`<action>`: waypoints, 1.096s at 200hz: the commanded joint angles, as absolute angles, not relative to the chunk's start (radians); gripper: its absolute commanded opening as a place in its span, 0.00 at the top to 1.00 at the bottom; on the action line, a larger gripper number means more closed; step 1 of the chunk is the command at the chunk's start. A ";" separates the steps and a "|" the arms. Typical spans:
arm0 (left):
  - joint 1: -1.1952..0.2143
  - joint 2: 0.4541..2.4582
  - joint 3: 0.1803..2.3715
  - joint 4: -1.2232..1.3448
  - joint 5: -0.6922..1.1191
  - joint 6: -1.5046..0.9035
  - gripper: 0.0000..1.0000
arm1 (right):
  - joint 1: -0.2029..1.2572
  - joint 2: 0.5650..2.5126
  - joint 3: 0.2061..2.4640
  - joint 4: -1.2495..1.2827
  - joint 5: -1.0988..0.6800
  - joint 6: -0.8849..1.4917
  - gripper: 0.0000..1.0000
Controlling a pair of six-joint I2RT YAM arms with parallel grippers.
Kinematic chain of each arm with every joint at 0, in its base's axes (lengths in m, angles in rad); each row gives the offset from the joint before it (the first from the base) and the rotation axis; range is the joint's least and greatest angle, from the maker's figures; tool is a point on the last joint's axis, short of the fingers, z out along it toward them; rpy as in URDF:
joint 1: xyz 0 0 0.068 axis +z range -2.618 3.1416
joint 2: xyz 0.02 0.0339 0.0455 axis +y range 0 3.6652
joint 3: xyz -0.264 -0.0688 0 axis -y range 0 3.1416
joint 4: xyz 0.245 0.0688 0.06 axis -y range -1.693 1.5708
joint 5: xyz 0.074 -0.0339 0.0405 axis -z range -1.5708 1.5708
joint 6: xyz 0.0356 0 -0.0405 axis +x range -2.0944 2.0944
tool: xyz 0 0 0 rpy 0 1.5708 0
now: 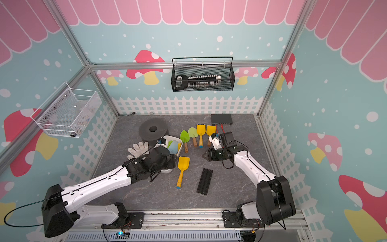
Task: Take the shovel out of the storage box
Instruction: Place the shovel at the center of the board, then pick up the shovel from the storage box.
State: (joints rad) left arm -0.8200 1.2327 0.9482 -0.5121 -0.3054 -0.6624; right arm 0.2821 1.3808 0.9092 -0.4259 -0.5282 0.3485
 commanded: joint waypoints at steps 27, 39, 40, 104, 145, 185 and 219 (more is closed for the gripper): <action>-0.623 1.245 0.941 -0.610 -0.175 -0.458 0.43 | 0.278 1.391 0.899 -0.410 -0.564 0.339 0.42; -0.587 1.272 0.952 -0.630 -0.168 -0.427 0.44 | 0.278 1.391 0.900 -0.410 -0.568 0.339 0.42; -0.585 1.274 0.953 -0.632 -0.168 -0.424 0.44 | 0.278 1.391 0.899 -0.410 -0.568 0.339 0.42; -0.492 1.425 1.014 -0.683 -0.194 -0.332 0.48 | 0.278 1.386 0.899 -0.410 -0.577 0.339 0.42; -0.462 1.463 1.026 -0.681 -0.200 -0.305 0.59 | 0.278 1.384 0.897 -0.407 -0.580 0.339 0.42; -0.459 1.523 1.026 -0.676 -0.215 -0.298 0.59 | 0.278 1.386 0.896 -0.403 -0.586 0.339 0.42; -0.452 1.566 1.026 -0.670 -0.242 -0.303 0.60 | 0.278 1.385 0.895 -0.406 -0.581 0.339 0.42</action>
